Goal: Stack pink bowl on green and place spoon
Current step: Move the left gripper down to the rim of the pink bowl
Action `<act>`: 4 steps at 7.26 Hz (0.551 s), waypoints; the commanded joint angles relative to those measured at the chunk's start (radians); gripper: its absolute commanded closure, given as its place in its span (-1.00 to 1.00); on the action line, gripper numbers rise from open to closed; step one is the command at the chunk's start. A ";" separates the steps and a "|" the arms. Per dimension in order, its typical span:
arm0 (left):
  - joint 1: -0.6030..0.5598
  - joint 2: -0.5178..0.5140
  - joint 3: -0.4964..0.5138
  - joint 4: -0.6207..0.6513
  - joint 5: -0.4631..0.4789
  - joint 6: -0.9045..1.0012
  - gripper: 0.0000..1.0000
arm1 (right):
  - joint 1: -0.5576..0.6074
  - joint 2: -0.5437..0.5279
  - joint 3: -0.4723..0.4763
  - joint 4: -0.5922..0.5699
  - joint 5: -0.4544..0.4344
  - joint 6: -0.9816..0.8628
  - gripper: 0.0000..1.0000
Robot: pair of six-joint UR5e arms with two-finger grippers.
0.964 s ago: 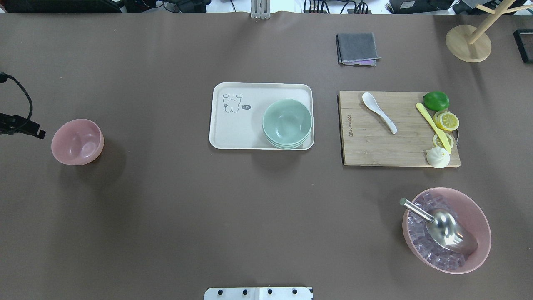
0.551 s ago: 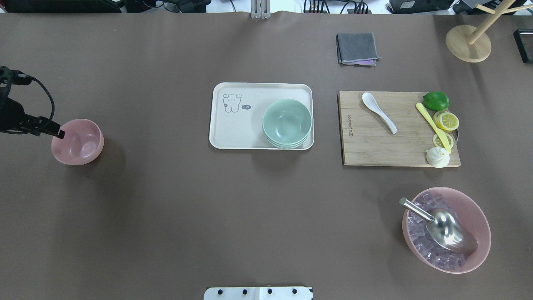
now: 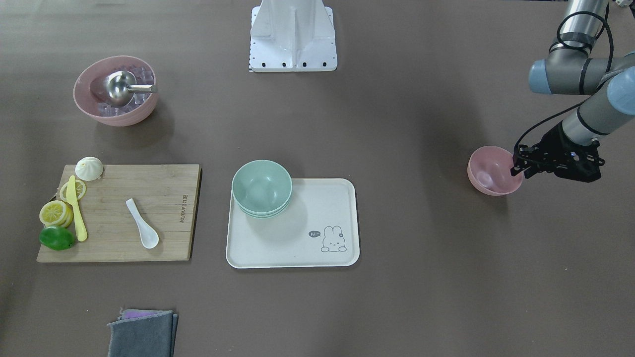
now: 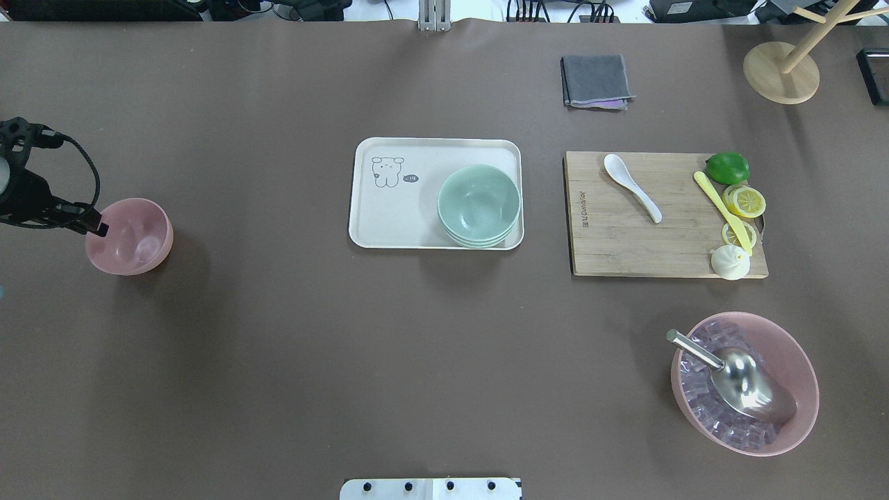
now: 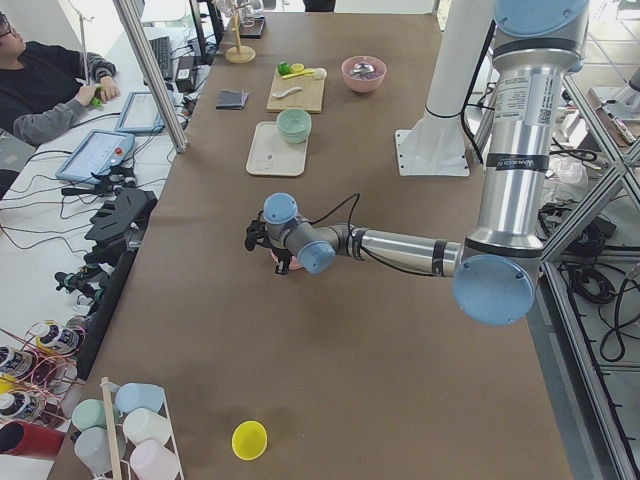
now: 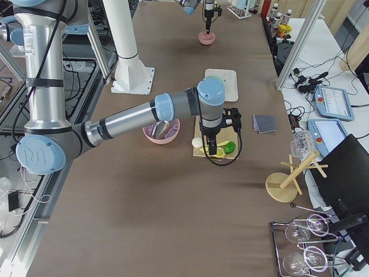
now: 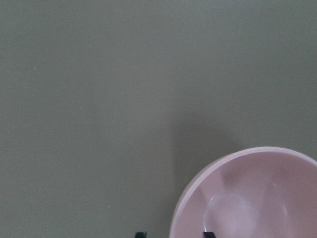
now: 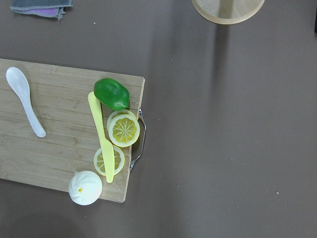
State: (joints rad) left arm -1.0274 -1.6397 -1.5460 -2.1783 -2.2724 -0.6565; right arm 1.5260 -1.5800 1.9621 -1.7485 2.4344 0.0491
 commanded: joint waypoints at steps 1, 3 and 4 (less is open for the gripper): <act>0.001 0.000 -0.003 0.000 -0.001 -0.002 0.79 | -0.001 0.002 0.000 0.000 0.000 0.000 -1.00; 0.000 0.001 -0.015 -0.002 -0.002 -0.015 1.00 | -0.001 0.002 0.001 0.001 0.000 0.000 -1.00; -0.002 0.003 -0.034 0.002 -0.009 -0.017 1.00 | -0.001 0.002 0.001 0.001 0.000 0.000 -1.00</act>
State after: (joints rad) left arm -1.0276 -1.6380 -1.5628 -2.1785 -2.2758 -0.6681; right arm 1.5248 -1.5789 1.9627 -1.7474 2.4344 0.0491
